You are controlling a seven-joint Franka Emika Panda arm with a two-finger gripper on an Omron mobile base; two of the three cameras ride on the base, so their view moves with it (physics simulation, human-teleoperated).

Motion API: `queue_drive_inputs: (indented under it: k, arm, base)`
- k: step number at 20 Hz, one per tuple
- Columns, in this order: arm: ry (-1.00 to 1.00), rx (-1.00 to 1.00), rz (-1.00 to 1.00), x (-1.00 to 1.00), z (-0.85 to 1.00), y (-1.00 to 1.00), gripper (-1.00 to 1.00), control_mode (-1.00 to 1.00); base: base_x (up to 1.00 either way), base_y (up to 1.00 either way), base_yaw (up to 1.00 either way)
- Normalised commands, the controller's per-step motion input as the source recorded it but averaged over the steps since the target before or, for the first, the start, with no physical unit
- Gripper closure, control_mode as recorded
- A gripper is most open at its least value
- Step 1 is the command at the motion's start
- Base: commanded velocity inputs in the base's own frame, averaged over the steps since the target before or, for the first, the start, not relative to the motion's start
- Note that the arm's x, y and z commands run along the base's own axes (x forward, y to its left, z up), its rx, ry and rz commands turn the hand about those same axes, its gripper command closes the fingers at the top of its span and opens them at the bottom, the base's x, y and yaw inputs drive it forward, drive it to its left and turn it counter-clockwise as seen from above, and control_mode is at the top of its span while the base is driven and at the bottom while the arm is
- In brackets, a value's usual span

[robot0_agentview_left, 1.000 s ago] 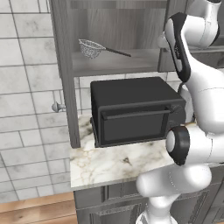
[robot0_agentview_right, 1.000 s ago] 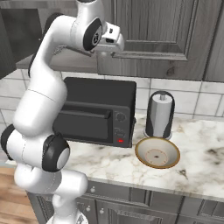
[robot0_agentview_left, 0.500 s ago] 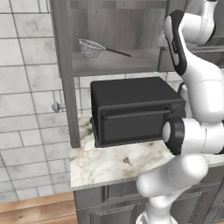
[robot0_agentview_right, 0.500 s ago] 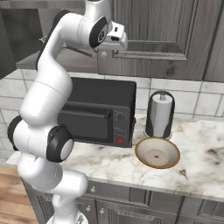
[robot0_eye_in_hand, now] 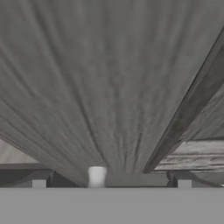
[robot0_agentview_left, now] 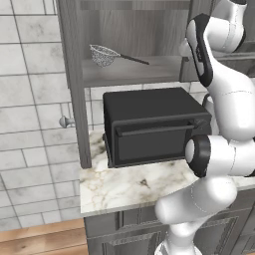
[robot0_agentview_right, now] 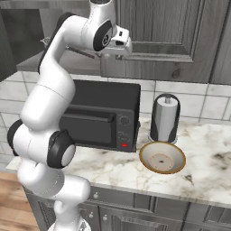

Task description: Open the cabinet and setup a tea strainer by placing it in the bowl upright.

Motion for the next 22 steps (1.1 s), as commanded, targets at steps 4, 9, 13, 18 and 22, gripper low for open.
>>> queue_drive_inputs:
  k: [4,9,13,18,22]
  arm:
    - [0.0,0.0,0.0,0.09,-0.05,0.0,-1.0,-1.0]
    - [0.0,0.0,0.0,0.09,0.0,0.0,-1.0,-1.0]
    - [0.0,0.0,0.0,0.11,0.0,0.0,1.0,-1.0]
    - [0.0,0.0,0.0,0.09,0.0,0.0,1.0,-1.0]
    - [0.0,0.0,0.0,0.05,0.0,0.0,1.0,-1.0]
  base:
    - [0.0,0.0,0.0]
    - [0.0,0.0,0.0]
    - [0.0,0.0,0.0]
    - [0.0,0.0,0.0]
    - [0.0,0.0,0.0]
